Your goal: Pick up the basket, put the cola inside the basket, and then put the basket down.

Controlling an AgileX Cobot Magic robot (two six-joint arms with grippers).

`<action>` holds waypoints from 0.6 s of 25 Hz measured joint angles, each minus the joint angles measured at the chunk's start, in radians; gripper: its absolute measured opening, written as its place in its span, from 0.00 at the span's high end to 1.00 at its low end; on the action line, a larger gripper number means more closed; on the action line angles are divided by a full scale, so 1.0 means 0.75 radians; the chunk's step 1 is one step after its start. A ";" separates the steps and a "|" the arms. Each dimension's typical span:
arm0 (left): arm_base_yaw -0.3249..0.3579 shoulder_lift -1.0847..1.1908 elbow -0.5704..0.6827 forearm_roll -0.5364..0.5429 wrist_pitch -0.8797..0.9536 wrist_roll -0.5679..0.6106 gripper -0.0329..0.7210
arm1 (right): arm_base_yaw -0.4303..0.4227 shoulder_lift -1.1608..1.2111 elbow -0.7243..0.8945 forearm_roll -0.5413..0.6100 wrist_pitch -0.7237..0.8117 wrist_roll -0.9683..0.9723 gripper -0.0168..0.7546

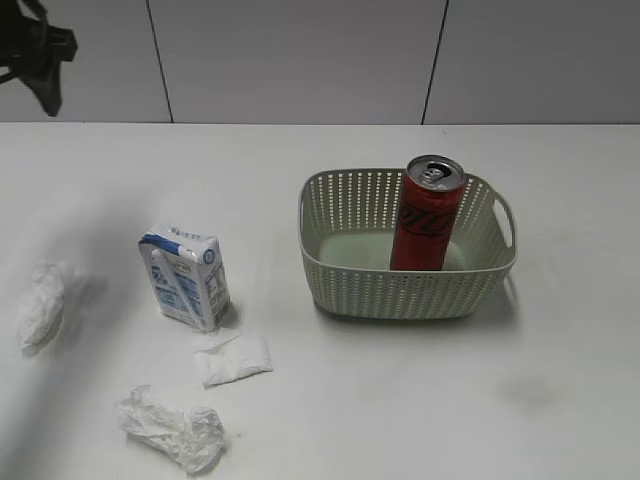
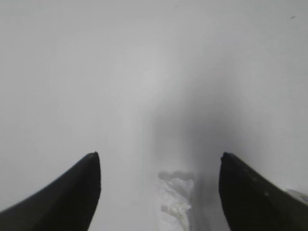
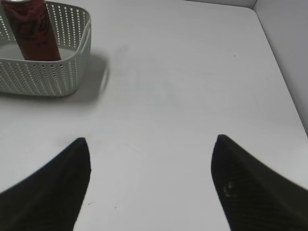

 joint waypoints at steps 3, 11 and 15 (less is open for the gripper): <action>0.087 -0.001 0.002 -0.009 0.025 0.011 0.19 | 0.000 0.000 0.000 0.003 0.000 0.000 0.21; 0.147 -0.241 0.333 -0.098 0.026 0.140 0.19 | 0.000 0.000 0.000 0.005 -0.004 0.000 0.21; 0.147 -0.472 0.644 -0.130 0.020 0.180 0.19 | 0.000 0.000 0.000 0.005 -0.004 0.000 0.21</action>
